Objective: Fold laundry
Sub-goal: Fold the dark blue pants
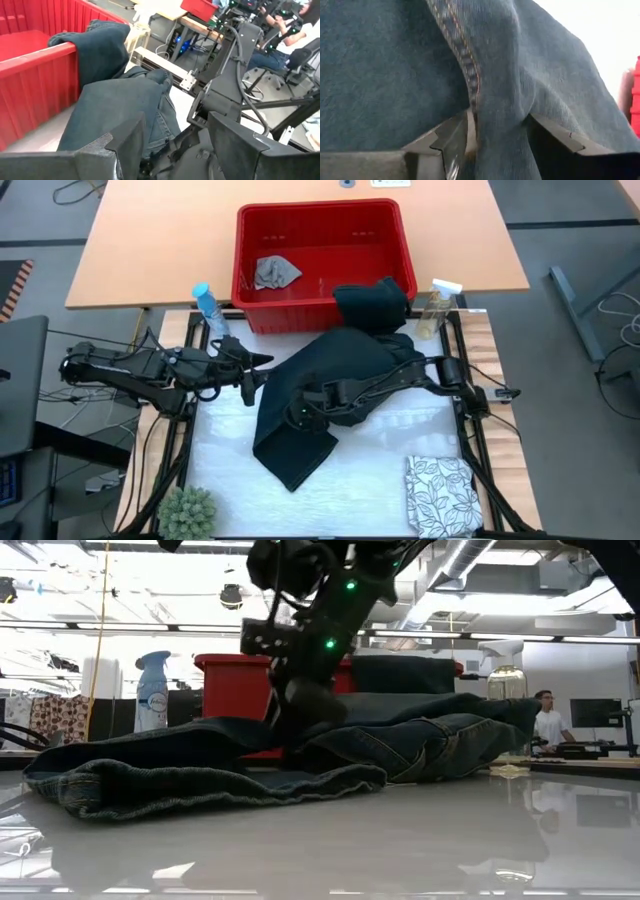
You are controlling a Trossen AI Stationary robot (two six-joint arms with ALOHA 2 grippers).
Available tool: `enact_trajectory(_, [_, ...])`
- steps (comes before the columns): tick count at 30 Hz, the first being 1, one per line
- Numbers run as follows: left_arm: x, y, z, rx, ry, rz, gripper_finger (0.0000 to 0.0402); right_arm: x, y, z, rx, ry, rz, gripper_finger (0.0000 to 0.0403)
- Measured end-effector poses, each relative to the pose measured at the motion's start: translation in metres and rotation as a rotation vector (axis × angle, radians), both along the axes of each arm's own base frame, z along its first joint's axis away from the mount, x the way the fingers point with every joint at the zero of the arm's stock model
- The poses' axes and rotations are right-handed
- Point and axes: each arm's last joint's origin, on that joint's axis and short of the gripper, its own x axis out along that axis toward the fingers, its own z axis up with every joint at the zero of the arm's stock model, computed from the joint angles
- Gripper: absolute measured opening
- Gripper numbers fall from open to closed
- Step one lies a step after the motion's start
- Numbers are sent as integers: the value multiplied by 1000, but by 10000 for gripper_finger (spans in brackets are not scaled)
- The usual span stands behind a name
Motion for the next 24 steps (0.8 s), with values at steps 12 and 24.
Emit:
enact_trajectory(12, [0,-1,-1,3,12,-19,205,12,3,51,-52,-34,-89,26])
enact_trajectory(24, [-29,4,24,25,-152,-31,205,-85,-8,224,93,-225,-421,26])
